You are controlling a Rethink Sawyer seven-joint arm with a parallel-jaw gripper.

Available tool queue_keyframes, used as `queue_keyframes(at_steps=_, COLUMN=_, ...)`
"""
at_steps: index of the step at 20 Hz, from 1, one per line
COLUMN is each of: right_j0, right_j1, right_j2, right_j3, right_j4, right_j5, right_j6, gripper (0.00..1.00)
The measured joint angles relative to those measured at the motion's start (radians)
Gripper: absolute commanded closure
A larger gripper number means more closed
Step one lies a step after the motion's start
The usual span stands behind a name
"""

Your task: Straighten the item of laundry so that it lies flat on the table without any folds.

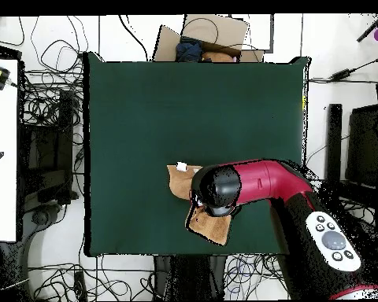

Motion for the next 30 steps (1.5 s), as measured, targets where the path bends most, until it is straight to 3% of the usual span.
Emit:
queue_keyframes(at_steps=17, right_j0=0.051, right_j1=-0.062, right_j2=-0.007, right_j3=0.002, right_j4=0.045, right_j5=0.011, right_j6=0.000, gripper=1.00)
queue_keyframes(at_steps=30, right_j0=0.095, right_j1=-0.121, right_j2=-0.008, right_j3=-0.013, right_j4=0.066, right_j5=0.106, right_j6=0.000, gripper=1.00)
